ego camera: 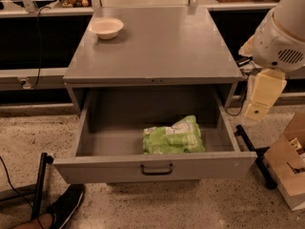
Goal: Pick green rice chip bag from top drawer and place on counter
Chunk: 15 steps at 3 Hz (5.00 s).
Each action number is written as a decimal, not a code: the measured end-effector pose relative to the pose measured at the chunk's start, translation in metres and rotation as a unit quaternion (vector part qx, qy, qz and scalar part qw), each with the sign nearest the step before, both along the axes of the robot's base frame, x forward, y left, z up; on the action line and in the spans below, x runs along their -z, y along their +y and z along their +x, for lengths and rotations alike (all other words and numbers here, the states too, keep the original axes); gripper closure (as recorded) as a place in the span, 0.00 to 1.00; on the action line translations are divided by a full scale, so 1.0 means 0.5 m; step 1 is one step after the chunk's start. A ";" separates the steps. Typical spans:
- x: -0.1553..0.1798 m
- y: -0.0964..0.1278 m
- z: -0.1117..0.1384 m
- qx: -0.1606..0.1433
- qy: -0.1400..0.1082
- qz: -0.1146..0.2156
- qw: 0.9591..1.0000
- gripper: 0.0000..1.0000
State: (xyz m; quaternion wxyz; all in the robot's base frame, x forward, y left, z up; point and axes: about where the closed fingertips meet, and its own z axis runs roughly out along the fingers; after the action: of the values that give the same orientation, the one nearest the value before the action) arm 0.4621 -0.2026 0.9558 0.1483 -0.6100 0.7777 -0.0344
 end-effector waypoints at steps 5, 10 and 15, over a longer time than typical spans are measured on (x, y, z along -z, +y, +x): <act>0.317 0.149 0.107 -0.138 0.048 0.005 0.989 0.19; 0.519 0.135 0.253 -0.143 0.029 -0.017 0.989 0.26; 0.613 0.202 0.214 -0.207 0.088 0.029 0.974 0.87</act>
Offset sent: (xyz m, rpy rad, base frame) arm 0.0889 0.0626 -0.1897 0.1035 -0.1815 0.1777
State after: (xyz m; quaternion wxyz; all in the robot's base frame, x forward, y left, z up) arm 0.5690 -0.1016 0.6492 0.1006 -0.7541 0.6448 0.0739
